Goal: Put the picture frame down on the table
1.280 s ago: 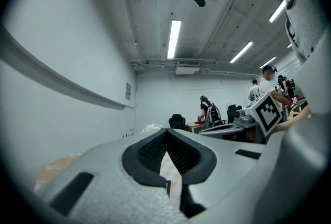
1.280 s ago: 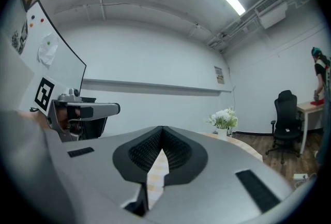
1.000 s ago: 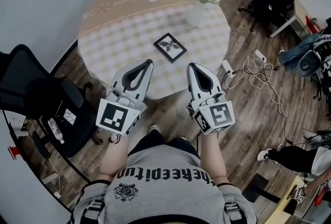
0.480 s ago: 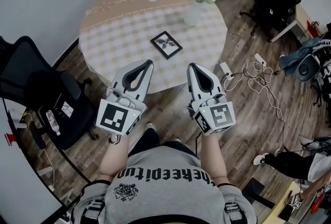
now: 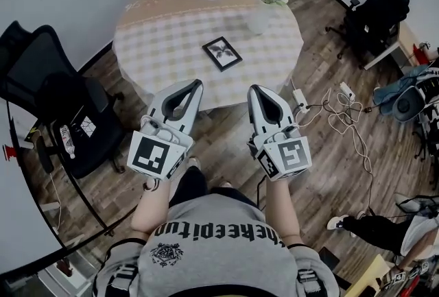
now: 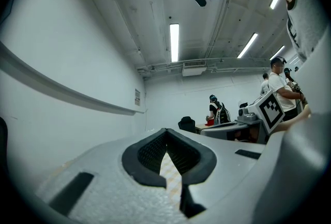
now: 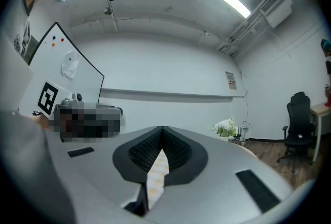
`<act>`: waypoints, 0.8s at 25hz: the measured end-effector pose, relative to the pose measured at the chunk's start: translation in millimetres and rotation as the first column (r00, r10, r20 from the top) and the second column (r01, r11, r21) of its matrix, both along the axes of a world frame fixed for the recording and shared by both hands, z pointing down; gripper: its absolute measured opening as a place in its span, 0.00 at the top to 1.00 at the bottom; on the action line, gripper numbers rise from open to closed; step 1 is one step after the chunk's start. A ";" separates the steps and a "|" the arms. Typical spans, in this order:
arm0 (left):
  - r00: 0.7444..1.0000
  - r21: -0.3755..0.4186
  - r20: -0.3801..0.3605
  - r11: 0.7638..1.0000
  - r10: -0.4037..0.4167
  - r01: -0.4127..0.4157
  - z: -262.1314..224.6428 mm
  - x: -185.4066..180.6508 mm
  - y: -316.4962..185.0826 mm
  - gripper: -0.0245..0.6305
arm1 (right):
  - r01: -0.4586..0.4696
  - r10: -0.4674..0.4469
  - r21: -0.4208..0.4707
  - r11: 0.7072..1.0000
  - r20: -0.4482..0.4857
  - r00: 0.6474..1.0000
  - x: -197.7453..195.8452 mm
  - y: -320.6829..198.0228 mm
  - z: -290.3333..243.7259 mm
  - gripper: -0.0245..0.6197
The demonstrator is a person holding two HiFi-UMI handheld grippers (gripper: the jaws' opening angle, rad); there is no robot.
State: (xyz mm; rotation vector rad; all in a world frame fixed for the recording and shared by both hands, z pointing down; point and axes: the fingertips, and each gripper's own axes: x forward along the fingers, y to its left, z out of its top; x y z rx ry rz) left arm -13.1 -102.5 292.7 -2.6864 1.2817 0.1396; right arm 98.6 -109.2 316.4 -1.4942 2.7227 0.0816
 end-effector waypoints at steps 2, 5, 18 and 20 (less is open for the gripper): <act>1.000 0.005 -0.001 1.000 -0.022 0.022 -1.4 0.8 9.8 0.94 | 0.015 -0.015 0.004 1.000 0.001 1.000 2.2 8.1 -1.2 0.95; 0.999 0.006 -0.001 0.999 -0.049 0.049 -1.7 1.8 23.5 0.94 | 0.025 -0.025 0.011 1.000 0.001 1.000 7.1 19.7 -2.6 0.95; 0.989 0.001 -0.010 0.989 -0.151 0.151 4.1 1.1 76.3 0.94 | 0.085 -0.085 0.017 0.996 0.002 0.996 18.8 63.7 -0.3 0.95; 0.987 0.000 -0.013 0.987 -0.160 0.160 5.5 0.7 81.6 0.94 | 0.093 -0.093 0.013 0.996 0.002 0.996 19.1 68.5 2.2 0.95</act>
